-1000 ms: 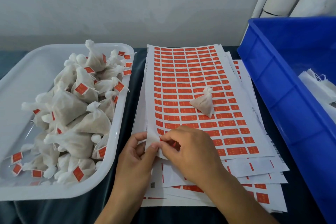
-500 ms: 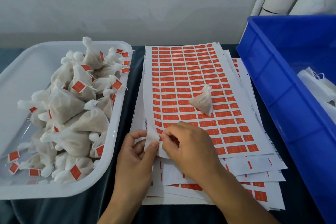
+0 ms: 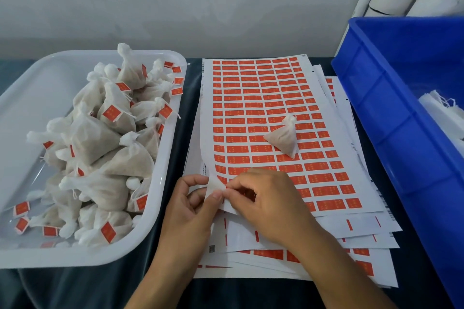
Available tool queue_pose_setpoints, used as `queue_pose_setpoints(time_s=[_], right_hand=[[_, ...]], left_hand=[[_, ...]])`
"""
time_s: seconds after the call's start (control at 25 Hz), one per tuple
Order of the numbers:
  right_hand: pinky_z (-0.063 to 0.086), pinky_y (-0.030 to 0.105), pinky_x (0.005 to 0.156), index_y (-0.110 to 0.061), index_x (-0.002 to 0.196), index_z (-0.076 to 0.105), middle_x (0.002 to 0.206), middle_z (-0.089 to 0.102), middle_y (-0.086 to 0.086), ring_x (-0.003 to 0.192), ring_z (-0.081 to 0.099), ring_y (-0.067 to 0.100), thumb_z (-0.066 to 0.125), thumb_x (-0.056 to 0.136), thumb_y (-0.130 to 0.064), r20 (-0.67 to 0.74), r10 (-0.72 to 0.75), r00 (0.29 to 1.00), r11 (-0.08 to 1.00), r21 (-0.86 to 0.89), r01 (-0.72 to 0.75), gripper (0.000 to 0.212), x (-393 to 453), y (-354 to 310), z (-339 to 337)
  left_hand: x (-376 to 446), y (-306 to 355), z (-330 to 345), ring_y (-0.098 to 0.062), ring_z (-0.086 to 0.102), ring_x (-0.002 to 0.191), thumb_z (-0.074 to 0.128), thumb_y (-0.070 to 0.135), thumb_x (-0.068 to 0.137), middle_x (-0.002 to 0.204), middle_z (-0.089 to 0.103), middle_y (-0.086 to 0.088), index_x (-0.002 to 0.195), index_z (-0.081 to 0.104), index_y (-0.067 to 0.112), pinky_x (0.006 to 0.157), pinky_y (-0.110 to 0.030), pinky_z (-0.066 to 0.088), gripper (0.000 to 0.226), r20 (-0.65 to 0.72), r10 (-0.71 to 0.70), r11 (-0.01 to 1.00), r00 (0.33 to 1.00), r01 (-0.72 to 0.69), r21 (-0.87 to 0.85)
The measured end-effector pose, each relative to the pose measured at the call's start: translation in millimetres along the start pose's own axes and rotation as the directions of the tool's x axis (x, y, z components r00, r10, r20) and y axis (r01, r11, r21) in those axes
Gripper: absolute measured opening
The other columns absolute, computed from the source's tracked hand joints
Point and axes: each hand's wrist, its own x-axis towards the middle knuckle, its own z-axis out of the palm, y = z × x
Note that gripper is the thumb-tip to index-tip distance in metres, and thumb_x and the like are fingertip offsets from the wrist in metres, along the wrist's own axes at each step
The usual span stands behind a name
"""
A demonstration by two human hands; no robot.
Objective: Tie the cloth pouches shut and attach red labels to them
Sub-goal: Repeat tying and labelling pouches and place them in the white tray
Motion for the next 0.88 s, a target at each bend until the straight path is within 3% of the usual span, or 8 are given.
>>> queue_pose_setpoints(time_s=[0.4, 0.56, 0.72, 0.88], right_hand=[[0.044, 0.000, 0.070, -0.034, 0.097, 0.068, 0.090, 0.064, -0.027, 0.086, 0.064, 0.000, 0.057, 0.101, -0.045, -0.037, 0.011, 0.999, 1.000, 0.027, -0.010, 0.016, 0, 2, 4], [0.043, -0.003, 0.069, -0.041, 0.087, 0.065, 0.081, 0.062, -0.033, 0.095, 0.060, -0.011, 0.062, 0.099, -0.043, -0.022, 0.095, 0.995, 0.979, 0.182, -0.089, 0.012, 3, 3, -1], [0.042, -0.003, 0.064, -0.046, 0.083, 0.062, 0.079, 0.061, -0.038, 0.093, 0.058, -0.018, 0.062, 0.097, -0.048, 0.005, 0.123, 0.992, 0.973, 0.195, -0.121, 0.015, 4, 4, -4], [0.045, -0.002, 0.070, -0.043, 0.095, 0.072, 0.094, 0.068, -0.034, 0.094, 0.062, -0.012, 0.067, 0.092, -0.055, 0.050, 0.044, 0.998, 0.971, 0.235, -0.054, 0.012, 1, 5, -10]], left_hand=[[-1, -5, 1, -0.025, 0.077, 0.097, 0.069, 0.020, 0.094, 0.104, 0.079, -0.008, 0.104, 0.060, 0.040, 0.076, -0.026, 0.061, 0.024, -0.032, 0.056, 0.998, 0.998, -0.057, -0.008], [-3, -6, 4, -0.023, 0.076, 0.097, 0.072, 0.027, 0.086, 0.103, 0.079, -0.008, 0.105, 0.061, 0.038, 0.076, -0.022, 0.059, 0.024, -0.048, 0.117, 0.992, 0.992, -0.118, -0.032], [-5, -7, 3, -0.022, 0.077, 0.097, 0.072, 0.023, 0.089, 0.104, 0.079, -0.008, 0.107, 0.060, 0.037, 0.076, -0.022, 0.059, 0.025, -0.049, 0.125, 0.992, 0.991, -0.127, -0.028], [-6, -7, 2, -0.024, 0.076, 0.098, 0.069, 0.017, 0.095, 0.104, 0.079, -0.008, 0.109, 0.059, 0.037, 0.075, -0.025, 0.061, 0.026, -0.046, 0.104, 0.994, 0.993, -0.105, -0.017]])
